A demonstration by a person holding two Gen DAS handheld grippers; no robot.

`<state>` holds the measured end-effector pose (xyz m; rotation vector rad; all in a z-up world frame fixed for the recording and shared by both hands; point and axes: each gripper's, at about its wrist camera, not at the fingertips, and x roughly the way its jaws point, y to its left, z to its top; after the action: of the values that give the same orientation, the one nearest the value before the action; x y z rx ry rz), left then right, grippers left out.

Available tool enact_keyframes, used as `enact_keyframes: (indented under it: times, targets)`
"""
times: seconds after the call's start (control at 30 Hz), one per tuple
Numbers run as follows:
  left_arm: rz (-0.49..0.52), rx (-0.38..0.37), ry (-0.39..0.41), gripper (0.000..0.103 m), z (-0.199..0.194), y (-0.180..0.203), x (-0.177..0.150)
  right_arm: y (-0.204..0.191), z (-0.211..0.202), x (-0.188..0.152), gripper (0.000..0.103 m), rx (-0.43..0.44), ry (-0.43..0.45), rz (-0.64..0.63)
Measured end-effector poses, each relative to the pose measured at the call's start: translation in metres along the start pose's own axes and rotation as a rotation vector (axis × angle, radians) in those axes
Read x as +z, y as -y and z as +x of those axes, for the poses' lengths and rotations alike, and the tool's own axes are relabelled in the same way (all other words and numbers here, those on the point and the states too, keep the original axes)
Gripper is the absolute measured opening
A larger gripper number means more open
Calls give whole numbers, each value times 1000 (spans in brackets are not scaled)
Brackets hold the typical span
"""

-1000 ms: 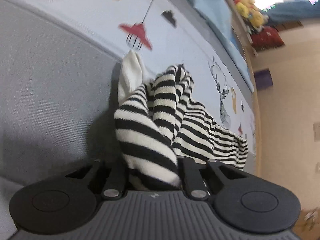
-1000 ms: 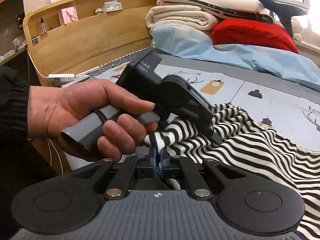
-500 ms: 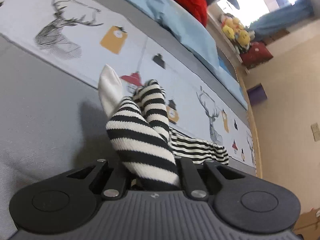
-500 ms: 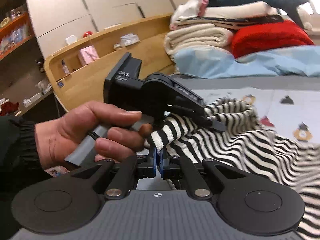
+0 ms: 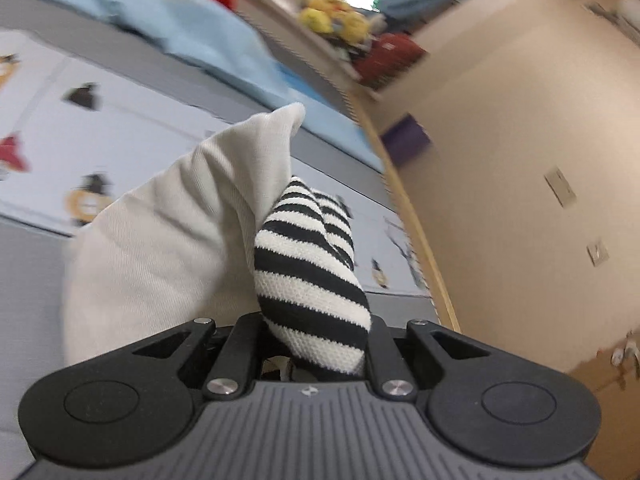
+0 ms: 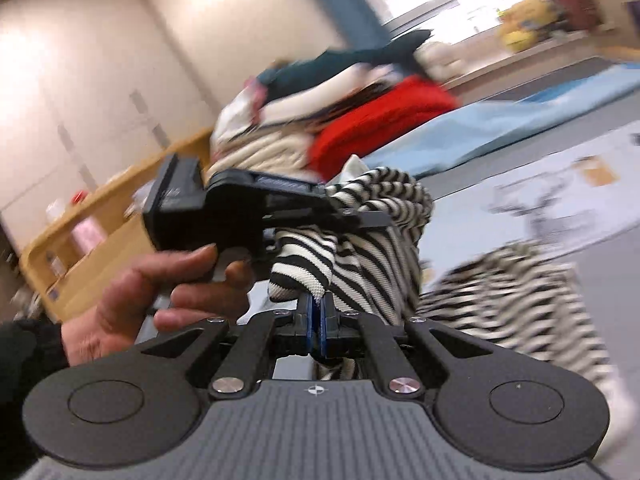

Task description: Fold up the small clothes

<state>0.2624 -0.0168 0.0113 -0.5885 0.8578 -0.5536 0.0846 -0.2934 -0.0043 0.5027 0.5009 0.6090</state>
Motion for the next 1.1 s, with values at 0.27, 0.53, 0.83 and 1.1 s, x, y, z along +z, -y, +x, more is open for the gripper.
enact_keyframes:
  times: [0.27, 0.53, 0.83, 1.1]
  targets:
    - [151, -12, -31, 49, 37, 46, -31, 80, -50, -7, 1, -305, -58, 182]
    - [114, 132, -84, 42, 12, -3, -16, 127, -35, -26, 8, -471, -169, 378]
    - [247, 164, -222, 41, 0, -21, -27, 142, -8, 7, 49, -471, -72, 394]
    - [358, 210, -296, 41, -10, -23, -46, 140, 32, -1, 8, -468, -238, 314]
